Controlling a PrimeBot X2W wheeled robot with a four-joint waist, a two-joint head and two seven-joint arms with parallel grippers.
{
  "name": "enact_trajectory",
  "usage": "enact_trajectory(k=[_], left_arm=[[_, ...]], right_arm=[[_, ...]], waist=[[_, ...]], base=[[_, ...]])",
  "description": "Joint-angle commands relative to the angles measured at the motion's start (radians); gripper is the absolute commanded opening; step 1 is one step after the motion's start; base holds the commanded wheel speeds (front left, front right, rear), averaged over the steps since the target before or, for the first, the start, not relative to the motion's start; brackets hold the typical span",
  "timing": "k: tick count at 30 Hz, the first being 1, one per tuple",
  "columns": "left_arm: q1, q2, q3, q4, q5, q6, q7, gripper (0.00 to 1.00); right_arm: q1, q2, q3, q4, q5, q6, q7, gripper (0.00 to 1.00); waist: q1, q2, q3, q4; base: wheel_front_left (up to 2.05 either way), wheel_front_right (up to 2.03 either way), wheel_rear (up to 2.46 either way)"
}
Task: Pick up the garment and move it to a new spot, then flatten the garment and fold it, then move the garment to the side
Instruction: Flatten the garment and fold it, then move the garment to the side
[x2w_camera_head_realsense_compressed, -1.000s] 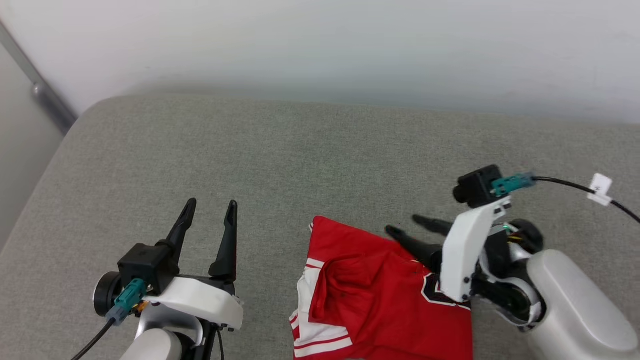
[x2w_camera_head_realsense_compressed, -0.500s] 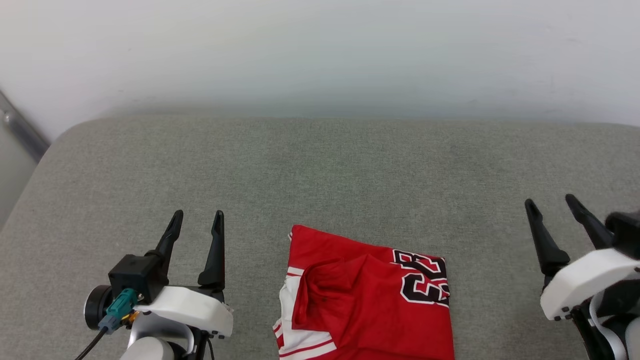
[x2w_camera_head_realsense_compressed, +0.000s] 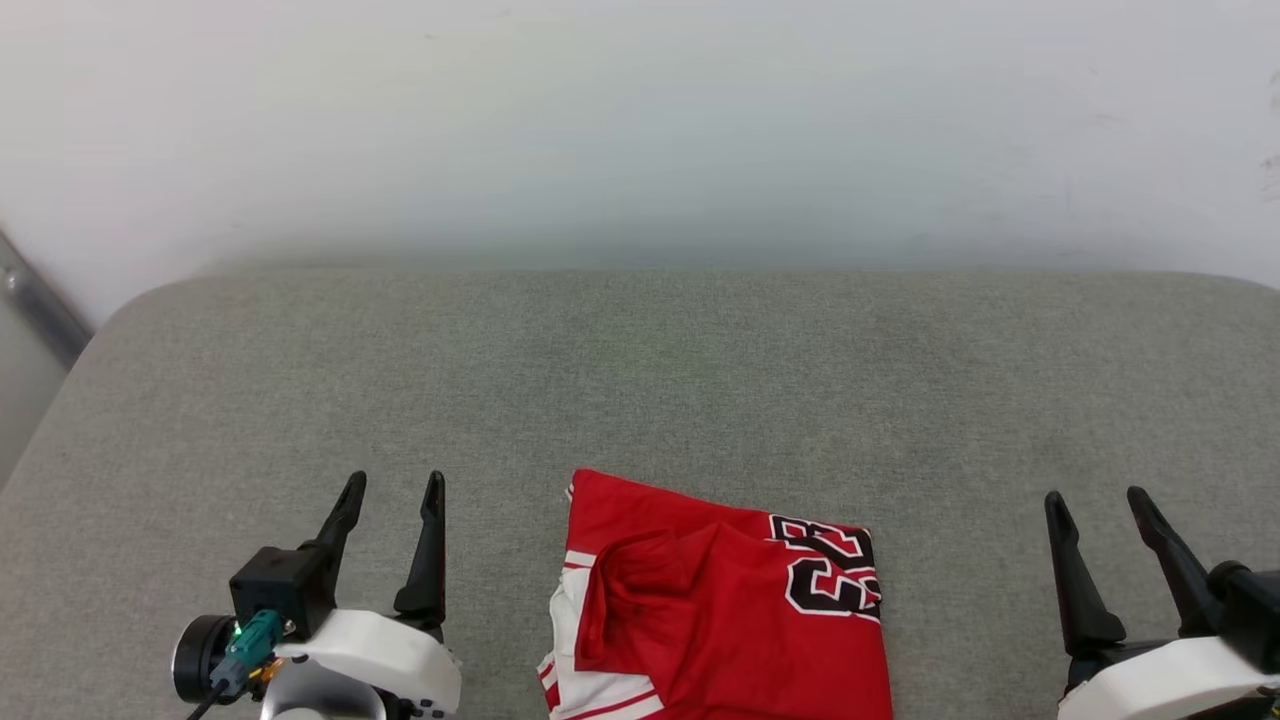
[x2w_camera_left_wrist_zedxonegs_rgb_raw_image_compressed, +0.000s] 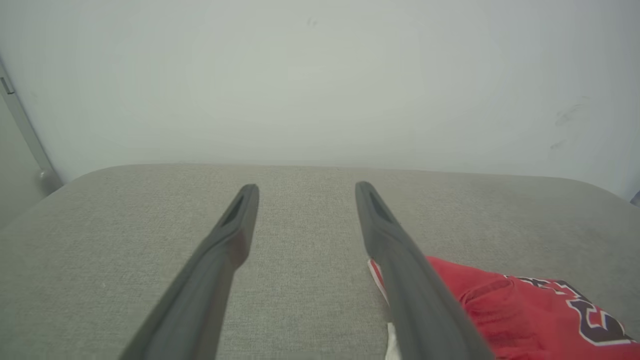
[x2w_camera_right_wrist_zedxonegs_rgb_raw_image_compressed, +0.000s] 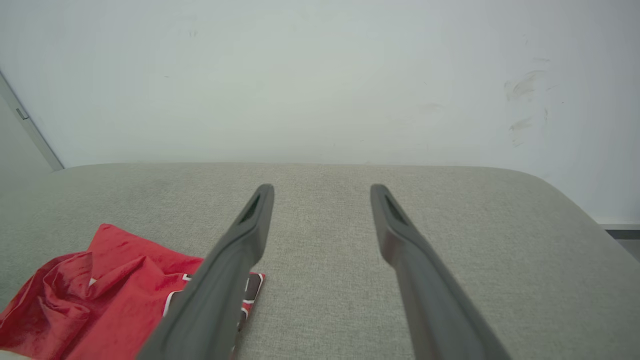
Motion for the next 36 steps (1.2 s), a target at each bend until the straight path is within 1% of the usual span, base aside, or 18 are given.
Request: enact_trajectory(k=[1,11,13,16,18,21,22,23,25,27,31,33,34,36], left_arm=[[0.008,0.001,0.0,0.006,-0.003,-0.003,-0.006,1.0],[-0.002,-0.009,-0.006,0.03,-0.007,-0.01,-0.012,1.0],[-0.005,-0.009,-0.006,0.032,-0.006,-0.009,-0.014,1.0],[-0.009,-0.01,0.003,0.031,-0.008,-0.005,-0.016,1.0],[-0.01,-0.01,0.011,0.027,-0.009,-0.003,-0.019,1.0],[-0.021,-0.013,0.019,0.02,-0.007,-0.004,-0.023,1.0],[-0.021,-0.013,0.019,0.02,-0.007,-0.004,-0.023,1.0],[-0.026,-0.016,0.021,0.017,-0.004,-0.005,-0.025,1.0],[-0.036,-0.022,0.022,0.018,0.002,-0.01,-0.025,1.0],[-0.056,-0.029,0.022,0.019,0.007,-0.016,-0.026,1.0],[-0.083,-0.042,0.026,0.022,0.02,-0.028,-0.03,1.0],[-0.095,-0.051,0.029,0.027,0.023,-0.033,-0.031,1.0],[-0.098,-0.055,0.031,0.03,0.026,-0.036,-0.031,1.0],[-0.107,-0.067,0.029,0.034,0.031,-0.042,-0.032,1.0]], right_arm=[[0.01,0.006,0.004,0.0,-0.009,0.0,-0.008,1.0],[0.009,0.011,-0.003,-0.015,-0.018,0.0,0.024,1.0],[0.016,0.015,-0.008,-0.022,-0.012,0.0,0.037,1.0],[0.028,0.023,-0.043,-0.021,0.026,0.0,0.082,1.0],[0.027,0.029,-0.087,0.0,0.092,0.0,0.142,1.0],[0.007,0.011,-0.164,0.06,0.203,0.0,0.298,1.0],[0.007,0.011,-0.164,0.06,0.203,0.0,0.298,1.0],[0.001,-0.015,-0.193,0.087,0.217,0.0,0.365,1.0],[-0.011,-0.03,-0.23,0.122,0.273,0.0,0.478,1.0],[-0.014,-0.028,-0.267,0.147,0.315,0.0,0.587,1.0],[-0.038,0.007,-0.31,0.172,0.374,0.0,0.791,1.0],[-0.064,0.036,-0.322,0.184,0.432,0.0,0.88,1.0],[-0.073,0.04,-0.318,0.19,0.434,0.0,0.914,1.0],[-0.095,0.052,-0.314,0.208,0.5,0.0,0.969,1.0]], waist=[[0.0,0.0,-0.003,-0.005],[0.0,0.0,-0.005,-0.015],[0.0,0.0,-0.004,-0.015],[0.0,0.0,0.003,-0.016],[0.0,0.0,0.012,-0.017],[0.0,0.0,0.037,-0.012],[0.0,0.0,0.037,-0.012],[0.0,0.0,0.047,-0.007],[0.0,0.0,0.063,0.009],[0.0,0.0,0.084,0.028],[0.0,0.0,0.122,0.058],[0.0,0.0,0.138,0.071],[0.0,0.0,0.144,0.077],[0.0,0.0,0.155,0.091]], base=[[0.0,0.0,0.0],[0.0,0.0,0.0],[0.0,0.0,0.0],[0.0,0.0,0.0],[0.0,0.0,0.0],[0.0,0.0,0.0],[0.0,0.0,0.0],[0.0,0.0,0.0],[0.0,0.0,0.0],[0.0,0.0,0.0],[0.0,0.0,0.0],[0.0,0.0,0.0],[0.0,0.0,0.0],[0.0,0.0,0.0]])
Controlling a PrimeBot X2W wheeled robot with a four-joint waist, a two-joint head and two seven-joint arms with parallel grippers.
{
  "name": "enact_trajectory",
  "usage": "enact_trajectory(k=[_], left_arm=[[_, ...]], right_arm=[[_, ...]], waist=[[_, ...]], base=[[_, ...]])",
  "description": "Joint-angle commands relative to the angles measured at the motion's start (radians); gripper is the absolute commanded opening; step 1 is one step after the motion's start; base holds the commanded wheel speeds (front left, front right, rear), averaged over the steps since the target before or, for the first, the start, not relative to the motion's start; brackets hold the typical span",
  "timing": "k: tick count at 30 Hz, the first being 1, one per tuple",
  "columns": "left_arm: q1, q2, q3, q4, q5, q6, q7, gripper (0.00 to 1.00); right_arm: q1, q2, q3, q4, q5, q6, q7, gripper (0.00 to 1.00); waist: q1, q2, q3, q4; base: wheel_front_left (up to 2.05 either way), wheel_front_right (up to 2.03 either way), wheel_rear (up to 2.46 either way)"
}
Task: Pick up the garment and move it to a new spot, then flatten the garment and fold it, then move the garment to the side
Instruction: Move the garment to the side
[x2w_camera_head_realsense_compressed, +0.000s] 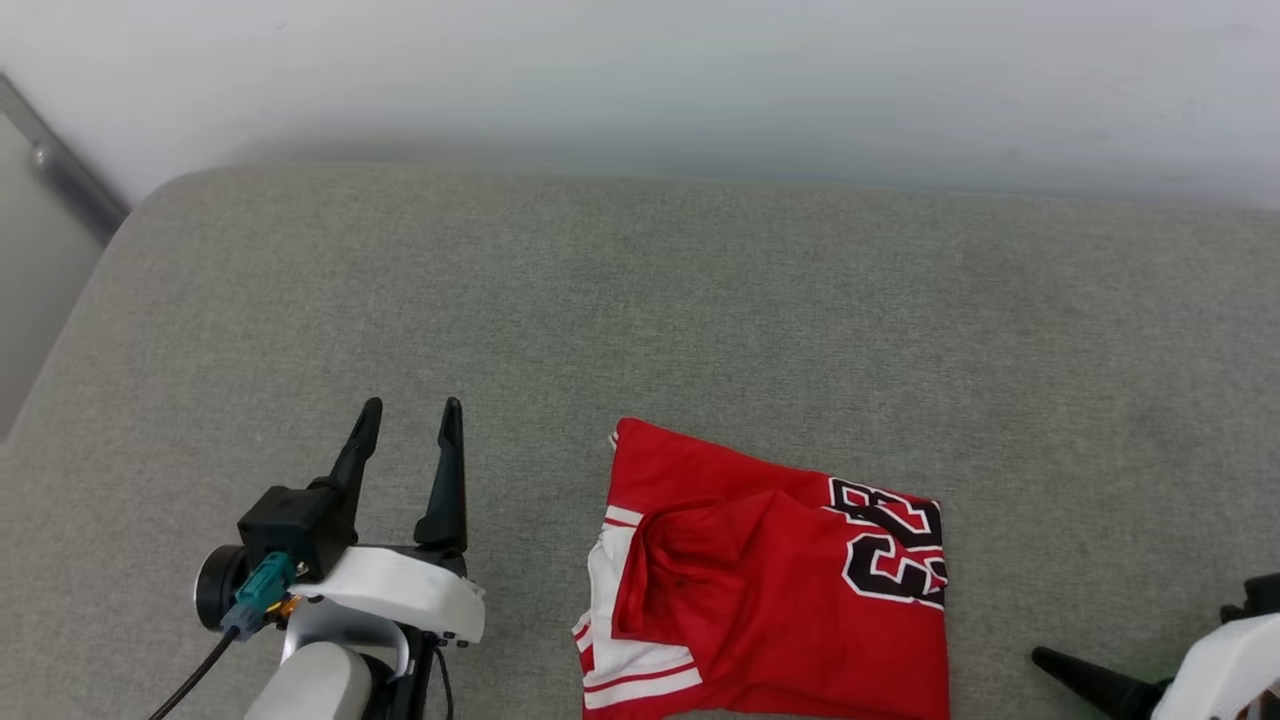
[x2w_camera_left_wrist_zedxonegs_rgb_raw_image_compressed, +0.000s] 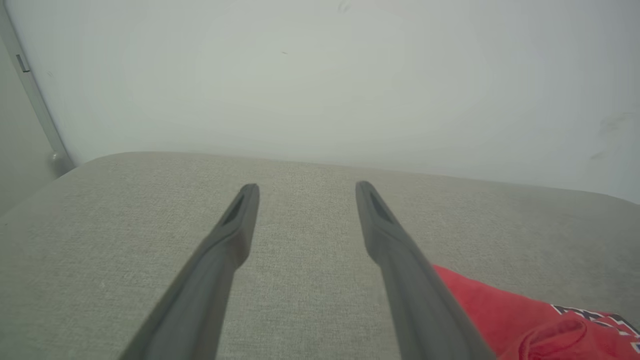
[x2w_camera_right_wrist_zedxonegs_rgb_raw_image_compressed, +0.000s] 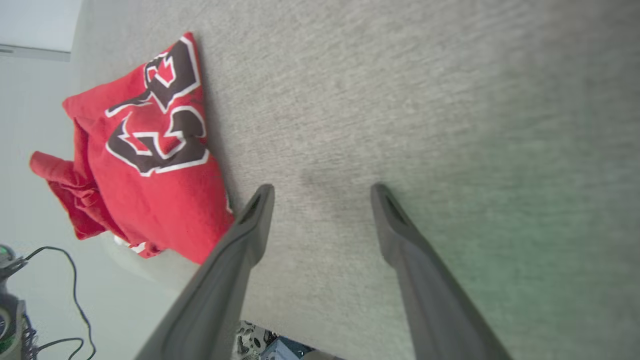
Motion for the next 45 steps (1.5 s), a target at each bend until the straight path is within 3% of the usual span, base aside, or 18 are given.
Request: enact_trajectory(k=[1,10,15,16,17,18,19,23,30,36,45], left_arm=[[-0.013,-0.006,0.0,0.001,0.006,-0.007,-0.006,1.0],[-0.045,-0.037,0.018,0.022,0.033,-0.035,-0.007,1.0],[-0.053,-0.051,0.027,0.032,0.047,-0.049,-0.007,1.0],[-0.053,-0.054,0.029,0.034,0.05,-0.052,-0.007,1.0],[-0.053,-0.057,0.03,0.036,0.054,-0.056,-0.007,1.0],[-0.053,-0.059,0.033,0.038,0.055,-0.058,-0.007,1.0],[-0.052,-0.061,0.035,0.041,0.057,-0.059,-0.007,1.0],[-0.03,-0.067,0.046,0.049,0.067,-0.062,-0.007,1.0],[0.004,-0.061,0.06,0.05,0.078,-0.071,-0.007,1.0],[0.028,-0.058,0.068,0.029,0.083,-0.072,-0.006,1.0],[0.006,-0.055,0.049,-0.023,0.1,-0.074,-0.003,1.0]], right_arm=[[-0.009,0.009,0.011,0.006,0.015,0.0,0.009,1.0],[-0.09,0.013,0.182,0.163,0.272,-0.001,-0.021,1.0],[-0.155,0.013,0.242,0.236,0.305,-0.001,-0.072,1.0],[-0.166,0.013,0.249,0.249,0.309,-0.001,-0.08,0.51],[-0.174,0.013,0.261,0.256,0.305,-0.001,-0.085,0.32],[-0.181,0.013,0.267,0.262,0.296,-0.001,-0.089,0.04],[-0.187,0.013,0.272,0.264,0.29,-0.001,-0.096,0.0],[-0.203,-0.014,0.297,0.238,0.257,0.0,-0.123,0.0],[-0.205,-0.119,0.396,0.152,0.134,0.0,-0.174,0.0],[-0.258,-0.256,0.492,0.082,-0.058,0.0,-0.182,0.0],[-0.331,-0.329,0.48,0.07,-0.203,0.0,-0.163,0.0]], waist=[[0.0,0.0,0.018,0.02],[0.0,0.0,0.06,0.049],[0.0,0.0,0.065,0.053],[0.0,0.0,0.065,0.053],[0.0,0.0,0.064,0.054],[0.0,0.0,0.062,0.055],[0.0,0.0,0.06,0.055],[0.0,0.0,0.039,0.048],[0.0,0.0,-0.017,-0.008],[0.0,0.0,-0.041,-0.114],[0.0,0.0,0.019,-0.284]], base=[[0.0,0.0,0.0],[0.0,0.0,0.0],[0.0,0.0,0.0],[0.0,0.0,0.0],[0.0,0.0,0.0],[0.0,0.0,0.0],[0.0,0.0,0.0],[0.0,0.0,0.0],[0.0,0.0,0.0],[0.0,0.0,0.0],[0.0,0.0,0.0]])
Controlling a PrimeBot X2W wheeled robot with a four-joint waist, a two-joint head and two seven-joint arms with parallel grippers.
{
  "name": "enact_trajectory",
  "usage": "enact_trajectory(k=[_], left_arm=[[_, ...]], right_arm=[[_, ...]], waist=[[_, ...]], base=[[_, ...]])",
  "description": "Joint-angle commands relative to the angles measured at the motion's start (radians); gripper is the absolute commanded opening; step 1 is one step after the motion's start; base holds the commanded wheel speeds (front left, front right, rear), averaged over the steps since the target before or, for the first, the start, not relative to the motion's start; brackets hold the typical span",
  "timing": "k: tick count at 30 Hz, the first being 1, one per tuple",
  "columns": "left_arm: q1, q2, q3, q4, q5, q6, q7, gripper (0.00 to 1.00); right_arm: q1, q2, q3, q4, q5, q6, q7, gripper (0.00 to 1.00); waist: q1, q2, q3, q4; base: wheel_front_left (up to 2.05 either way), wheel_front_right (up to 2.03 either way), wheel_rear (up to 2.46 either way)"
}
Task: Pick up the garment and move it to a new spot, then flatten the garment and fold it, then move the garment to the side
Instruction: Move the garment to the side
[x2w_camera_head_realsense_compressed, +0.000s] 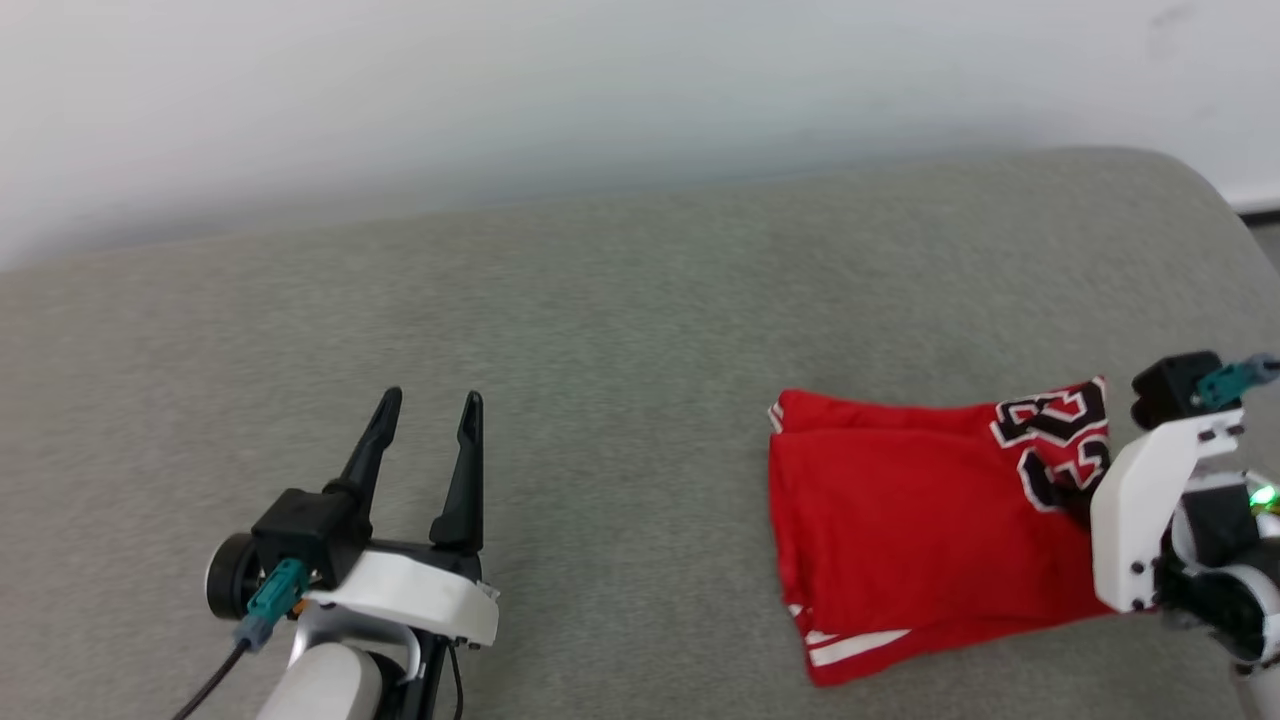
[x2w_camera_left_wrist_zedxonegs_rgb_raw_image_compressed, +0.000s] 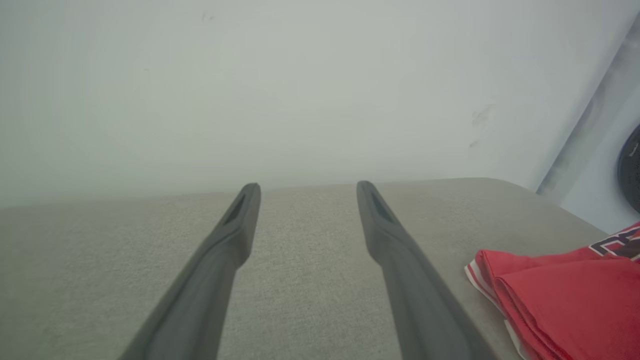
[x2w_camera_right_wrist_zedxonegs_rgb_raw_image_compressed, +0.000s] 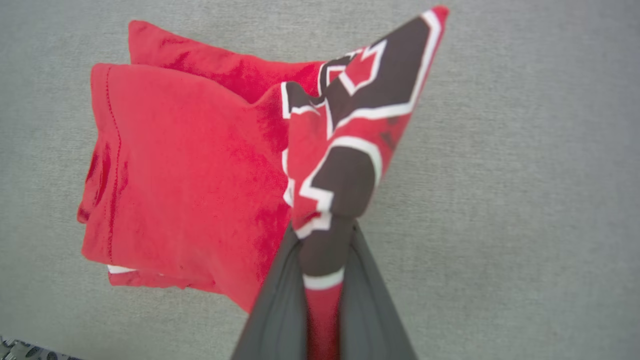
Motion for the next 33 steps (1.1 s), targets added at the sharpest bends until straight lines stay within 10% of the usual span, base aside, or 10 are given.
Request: enact_trajectory(k=[1,11,27,30,33], left_arm=[[-0.018,0.01,-0.001,-0.013,0.008,0.003,0.003,1.0],[-0.139,0.073,-0.018,-0.165,0.069,-0.004,0.085,1.0],[-0.301,0.123,-0.03,-0.298,0.127,-0.016,0.157,1.0],[-0.306,0.129,-0.028,-0.301,0.128,-0.014,0.16,1.0],[-0.3,0.132,-0.027,-0.295,0.124,-0.012,0.158,1.0]], right_arm=[[-0.035,-0.015,-0.01,0.003,-0.019,0.0,-0.014,0.0],[-0.226,-0.06,-0.119,0.165,-0.108,0.0,-0.154,0.0],[-0.455,-0.098,-0.364,0.463,-0.228,0.0,-0.449,0.0],[-0.484,-0.089,-0.367,0.529,-0.25,0.0,-0.526,1.0],[-0.508,-0.089,-0.374,0.604,-0.275,0.0,-0.601,1.0]], waist=[[0.0,0.0,0.053,-0.073],[0.0,0.0,0.279,-0.196],[0.0,0.0,0.519,-0.185],[0.0,0.0,0.529,-0.182],[0.0,0.0,0.524,-0.178]], base=[[0.0,0.0,0.0],[0.0,0.0,0.0],[0.0,0.0,0.0],[0.0,0.0,0.0],[0.0,0.0,0.0]])
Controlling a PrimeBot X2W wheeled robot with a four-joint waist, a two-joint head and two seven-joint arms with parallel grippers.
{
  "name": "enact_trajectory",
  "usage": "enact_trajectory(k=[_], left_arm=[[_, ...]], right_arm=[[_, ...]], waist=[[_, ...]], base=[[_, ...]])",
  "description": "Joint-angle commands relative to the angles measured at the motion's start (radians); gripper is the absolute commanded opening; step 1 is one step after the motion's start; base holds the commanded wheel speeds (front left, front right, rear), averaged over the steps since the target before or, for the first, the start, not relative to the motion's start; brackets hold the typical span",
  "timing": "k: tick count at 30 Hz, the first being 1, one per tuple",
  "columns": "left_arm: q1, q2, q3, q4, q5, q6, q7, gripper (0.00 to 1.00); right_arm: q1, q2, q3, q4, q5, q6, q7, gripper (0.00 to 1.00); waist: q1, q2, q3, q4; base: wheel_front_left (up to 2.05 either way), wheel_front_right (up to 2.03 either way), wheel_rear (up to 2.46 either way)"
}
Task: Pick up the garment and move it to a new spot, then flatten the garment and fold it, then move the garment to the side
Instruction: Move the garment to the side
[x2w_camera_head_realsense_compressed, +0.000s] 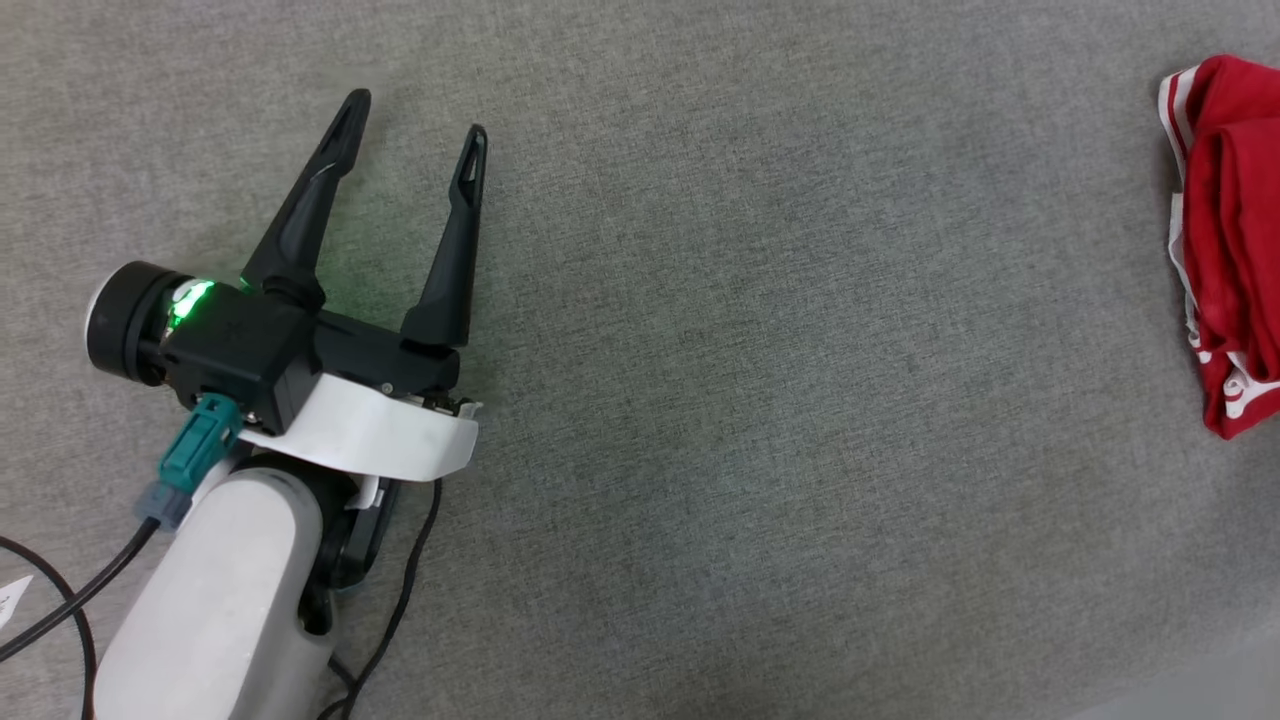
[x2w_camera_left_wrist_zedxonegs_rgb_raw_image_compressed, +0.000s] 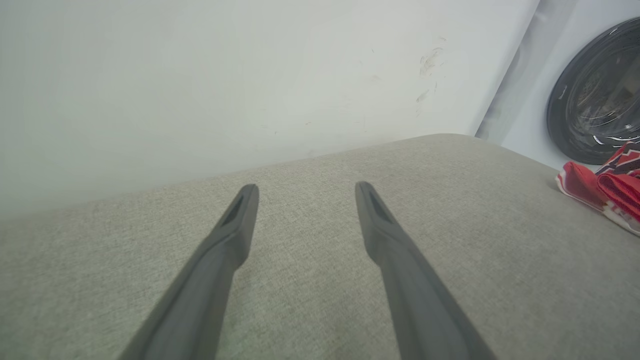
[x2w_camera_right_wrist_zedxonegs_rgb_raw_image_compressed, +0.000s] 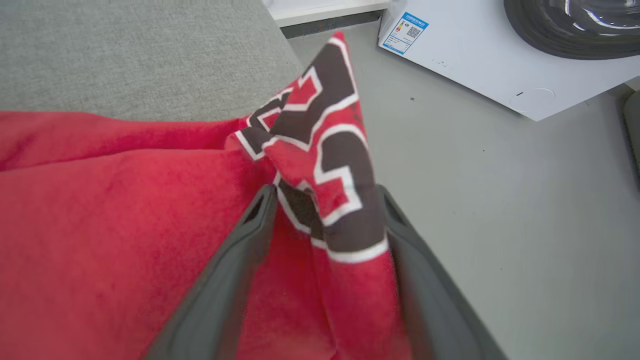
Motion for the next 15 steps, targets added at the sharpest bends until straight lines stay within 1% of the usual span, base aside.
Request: enact_trajectory(k=[1,4,7,11,15], left_arm=[[0.001,0.004,0.0,0.002,-0.003,0.002,-0.005,1.0],[0.02,0.004,0.001,0.015,-0.008,0.004,-0.012,1.0],[0.046,-0.003,0.002,0.036,-0.02,0.011,-0.027,1.0],[0.095,-0.02,0.006,0.073,-0.044,0.022,-0.055,1.0],[0.146,-0.041,0.011,0.108,-0.07,0.038,-0.079,1.0]], right_arm=[[-0.014,-0.004,-0.002,0.011,-0.004,-0.001,-0.012,1.0],[-0.035,-0.02,-0.003,0.074,-0.026,-0.001,-0.082,1.0],[-0.033,-0.033,0.021,0.107,-0.032,-0.001,-0.148,1.0],[0.017,-0.049,0.08,0.105,-0.015,-0.001,-0.217,1.0],[0.087,-0.046,0.152,0.051,0.04,-0.001,-0.256,1.0]], waist=[[-0.0002,0.0,-0.005,0.001],[-0.0002,0.0,-0.032,0.002],[-0.0002,0.0,-0.079,0.005],[-0.0002,0.0,-0.163,0.016],[-0.0002,0.0,-0.25,0.039]], base=[[0.0,0.0,0.0],[0.0,0.0,0.0],[0.0,0.0,0.0],[0.0,0.0,0.0],[0.0,0.0,0.0]])
